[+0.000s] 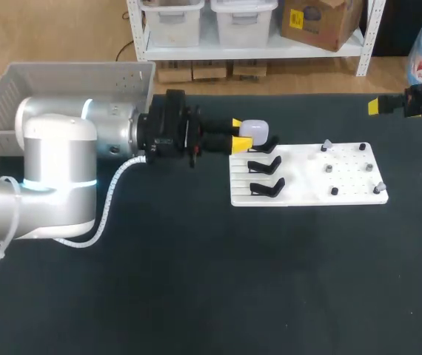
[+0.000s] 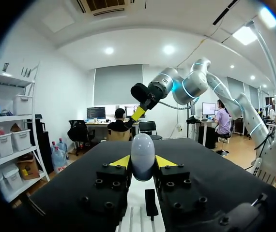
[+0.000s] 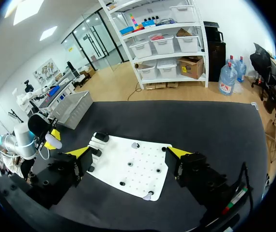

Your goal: Pick up each earbud case from the left stands, insert the matching earbuds, close the lid, and place the case in the box.

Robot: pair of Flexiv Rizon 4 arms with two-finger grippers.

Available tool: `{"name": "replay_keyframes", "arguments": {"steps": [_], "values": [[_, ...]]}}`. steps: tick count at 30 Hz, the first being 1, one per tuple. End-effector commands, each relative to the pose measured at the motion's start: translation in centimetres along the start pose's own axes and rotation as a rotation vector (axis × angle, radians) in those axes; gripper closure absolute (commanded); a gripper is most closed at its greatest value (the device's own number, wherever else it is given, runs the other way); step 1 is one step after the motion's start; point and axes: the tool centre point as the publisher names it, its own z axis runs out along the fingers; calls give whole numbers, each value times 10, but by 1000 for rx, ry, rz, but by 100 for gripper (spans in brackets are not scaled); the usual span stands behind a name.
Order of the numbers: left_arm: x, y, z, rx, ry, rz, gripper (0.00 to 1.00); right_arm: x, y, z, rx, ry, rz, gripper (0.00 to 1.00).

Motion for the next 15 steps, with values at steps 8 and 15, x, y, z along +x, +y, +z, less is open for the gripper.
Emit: {"name": "replay_keyframes", "arguments": {"steps": [8,15], "values": [[0,-1,0,-7,0,2,100,30,34,-12,-20,63,-116,0],[0,-1,0,-7,0,2,100,51,81,-38,-60,69,-169,0]]}}
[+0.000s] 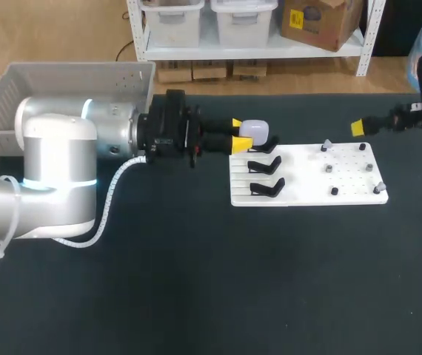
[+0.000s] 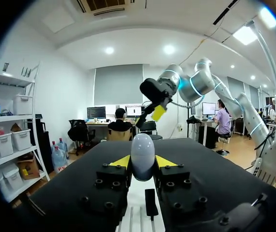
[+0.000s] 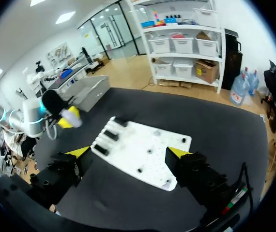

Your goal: Pick up each earbud case from the left stands, insert the matching earbuds, close the lid, and place the case in the box.

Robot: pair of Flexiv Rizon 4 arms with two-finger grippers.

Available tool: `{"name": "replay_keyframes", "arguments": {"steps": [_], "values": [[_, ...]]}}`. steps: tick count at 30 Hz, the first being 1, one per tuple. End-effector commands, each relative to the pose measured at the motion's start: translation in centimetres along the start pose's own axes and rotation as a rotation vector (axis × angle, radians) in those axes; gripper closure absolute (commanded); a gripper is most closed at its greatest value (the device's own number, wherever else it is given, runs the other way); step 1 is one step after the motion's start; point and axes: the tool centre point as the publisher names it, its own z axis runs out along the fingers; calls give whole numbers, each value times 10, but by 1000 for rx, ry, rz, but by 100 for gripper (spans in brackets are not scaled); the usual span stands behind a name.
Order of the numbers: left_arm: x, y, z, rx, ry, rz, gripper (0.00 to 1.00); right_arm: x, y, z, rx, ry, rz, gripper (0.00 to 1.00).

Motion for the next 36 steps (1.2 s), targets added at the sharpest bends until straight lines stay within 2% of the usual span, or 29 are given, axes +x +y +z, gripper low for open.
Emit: {"name": "replay_keyframes", "arguments": {"steps": [1,7,13,24,36], "values": [[0,-1,0,-5,-1,2,100,14,39,-26,9,9,-24,0],[0,-1,0,-5,-1,2,100,15,81,-19,-35,21,-44,0],[0,-1,0,-5,-1,2,100,5,113,1,-32,47,-78,0],[0,-1,0,-5,-1,2,100,-4,133,43,7,79,-42,0],[0,-1,0,-5,-1,2,100,-11,138,75,6,113,-10,0]]}}
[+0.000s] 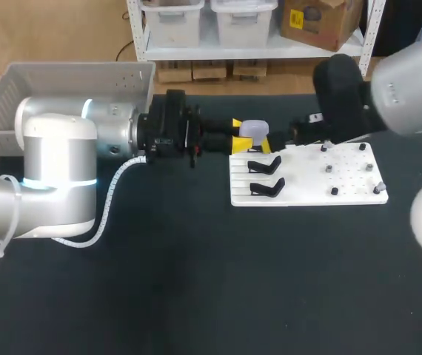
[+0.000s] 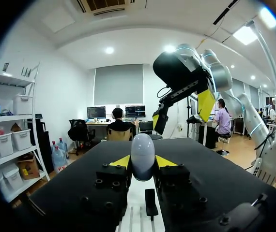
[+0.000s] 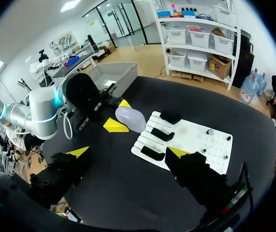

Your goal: Pick up each earbud case from the left stands, insert the matching earbuds, close the lid, and place the case in the box.

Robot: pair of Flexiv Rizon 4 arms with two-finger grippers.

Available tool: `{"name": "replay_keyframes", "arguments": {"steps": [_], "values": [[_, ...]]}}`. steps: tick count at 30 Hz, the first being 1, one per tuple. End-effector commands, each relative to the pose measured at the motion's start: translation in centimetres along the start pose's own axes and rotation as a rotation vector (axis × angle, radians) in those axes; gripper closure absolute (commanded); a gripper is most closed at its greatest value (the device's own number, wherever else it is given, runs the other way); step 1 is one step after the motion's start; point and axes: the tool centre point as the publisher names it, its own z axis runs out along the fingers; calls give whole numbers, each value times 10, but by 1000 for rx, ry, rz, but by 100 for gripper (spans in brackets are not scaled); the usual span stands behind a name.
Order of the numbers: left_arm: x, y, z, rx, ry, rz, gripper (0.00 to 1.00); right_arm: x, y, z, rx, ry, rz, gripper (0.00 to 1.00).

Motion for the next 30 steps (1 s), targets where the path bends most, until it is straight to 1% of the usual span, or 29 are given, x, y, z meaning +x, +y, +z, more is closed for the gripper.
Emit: {"name": "replay_keyframes", "arguments": {"steps": [1,16,30], "values": [[1,-1,0,-4,-2,2,100,-7,0,17,18,6,7,0],[1,-1,0,-4,-2,2,100,-17,-13,43,6,27,46,0],[1,-1,0,-4,-2,2,100,-23,-29,50,1,20,82,0]]}}
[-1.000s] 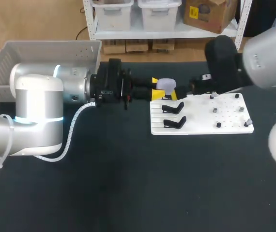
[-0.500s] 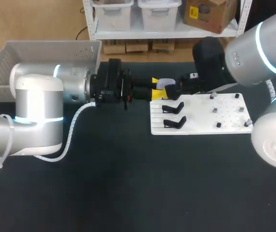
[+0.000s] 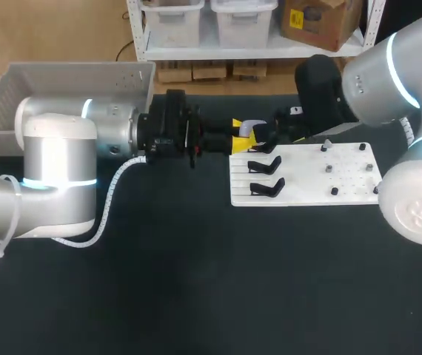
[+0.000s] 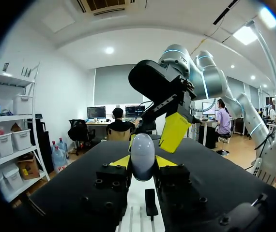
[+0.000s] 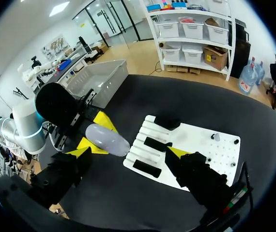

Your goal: Pick up each earbud case from the left stands, insert the matching earbuds, close the lid, and place the case in the box.

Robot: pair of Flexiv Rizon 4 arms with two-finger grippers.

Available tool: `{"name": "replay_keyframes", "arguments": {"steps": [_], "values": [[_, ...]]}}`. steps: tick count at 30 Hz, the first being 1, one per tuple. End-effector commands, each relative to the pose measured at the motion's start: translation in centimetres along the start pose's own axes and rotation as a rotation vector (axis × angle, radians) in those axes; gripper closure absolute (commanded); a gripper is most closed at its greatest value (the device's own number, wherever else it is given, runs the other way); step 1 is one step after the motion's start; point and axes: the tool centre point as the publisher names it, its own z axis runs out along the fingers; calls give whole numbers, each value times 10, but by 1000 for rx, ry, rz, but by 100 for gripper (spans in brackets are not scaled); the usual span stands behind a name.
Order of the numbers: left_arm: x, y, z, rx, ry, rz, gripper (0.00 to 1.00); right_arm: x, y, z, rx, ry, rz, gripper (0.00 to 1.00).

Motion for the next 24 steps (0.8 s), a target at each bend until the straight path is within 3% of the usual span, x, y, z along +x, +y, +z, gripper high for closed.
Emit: {"name": "replay_keyframes", "arguments": {"steps": [1,12,17,20,24], "values": [[1,-1,0,-4,-3,3,100,-3,-3,3,-5,5,2,0],[1,-1,0,-4,-3,3,100,-15,-8,-5,17,-28,4,0],[1,-1,0,-4,-3,3,100,-24,-7,-24,44,-77,-21,0],[1,-1,0,-4,-3,3,100,-27,-7,-43,136,-110,-81,0],[0,-2,0,5,-11,9,100,-24,-10,-69,324,-78,-223,0]]}}
